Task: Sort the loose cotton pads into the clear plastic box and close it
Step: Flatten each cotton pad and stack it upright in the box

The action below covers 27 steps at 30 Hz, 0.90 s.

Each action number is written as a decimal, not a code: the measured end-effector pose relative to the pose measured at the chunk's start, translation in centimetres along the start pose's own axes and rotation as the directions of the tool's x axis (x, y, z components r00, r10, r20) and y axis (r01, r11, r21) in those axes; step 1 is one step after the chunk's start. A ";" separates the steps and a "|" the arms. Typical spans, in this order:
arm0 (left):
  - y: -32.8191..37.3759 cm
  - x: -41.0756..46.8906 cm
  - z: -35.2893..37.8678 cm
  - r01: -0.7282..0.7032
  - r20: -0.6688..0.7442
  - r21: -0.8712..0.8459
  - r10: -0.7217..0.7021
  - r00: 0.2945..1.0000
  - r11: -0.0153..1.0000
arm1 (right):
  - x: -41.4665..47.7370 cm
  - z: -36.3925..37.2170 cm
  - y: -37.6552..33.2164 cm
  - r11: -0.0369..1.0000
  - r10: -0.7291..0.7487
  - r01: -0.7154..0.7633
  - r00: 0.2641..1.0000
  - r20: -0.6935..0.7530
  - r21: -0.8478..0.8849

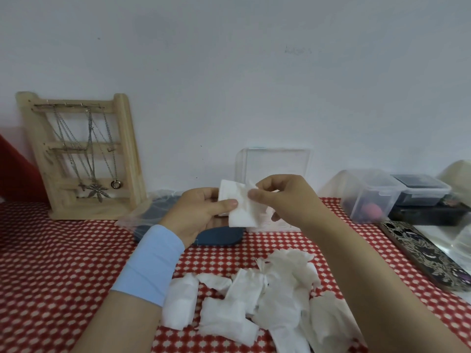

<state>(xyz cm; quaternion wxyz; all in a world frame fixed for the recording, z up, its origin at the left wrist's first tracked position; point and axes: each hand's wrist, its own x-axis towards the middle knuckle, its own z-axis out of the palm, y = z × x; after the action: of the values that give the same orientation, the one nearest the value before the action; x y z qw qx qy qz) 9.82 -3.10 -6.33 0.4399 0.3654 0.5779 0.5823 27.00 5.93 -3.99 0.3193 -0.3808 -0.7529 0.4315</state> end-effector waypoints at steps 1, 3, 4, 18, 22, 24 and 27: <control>-0.1 0.1 -0.1 0.000 -0.037 0.005 0.000 0.999 1.000 | 0.1 -0.4 0.1 0.999 0.018 -0.018 1.000 -0.004 -0.030; -0.2 0.4 -0.7 -0.012 -0.097 0.006 0.012 0.995 1.000 | 0.1 -1.3 0.2 0.982 0.071 -0.051 0.992 0.103 -0.183; -0.3 0.4 -1.0 -0.019 -0.112 -0.002 0.018 0.994 1.000 | 0.1 -1.6 0.3 0.958 0.113 -0.055 0.975 0.192 -0.283; -0.3 0.3 0.2 -0.018 -0.057 -0.101 0.012 0.998 0.995 | 0.1 -0.1 0.3 0.995 0.094 -0.095 0.994 0.048 0.030; -0.5 0.5 0.2 -0.012 -0.131 -0.122 -0.004 0.991 0.992 | 0.3 -0.7 0.1 0.969 0.066 -0.071 0.997 0.027 0.236; -0.4 0.3 0.6 0.007 -0.084 -0.153 -0.020 0.996 0.988 | 0.2 -0.5 0.0 0.966 0.046 -0.051 0.999 0.027 0.254; -0.2 0.0 1.3 0.030 -0.024 -0.162 -0.034 0.999 0.986 | 0.2 -0.2 0.1 0.984 0.043 -0.039 0.999 -0.022 0.173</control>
<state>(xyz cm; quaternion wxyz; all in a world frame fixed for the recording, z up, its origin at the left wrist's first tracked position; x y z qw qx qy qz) 11.01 -2.67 -6.49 0.4697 0.3113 0.5403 0.6250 27.13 6.25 -3.99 0.3519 -0.3725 -0.7005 0.4967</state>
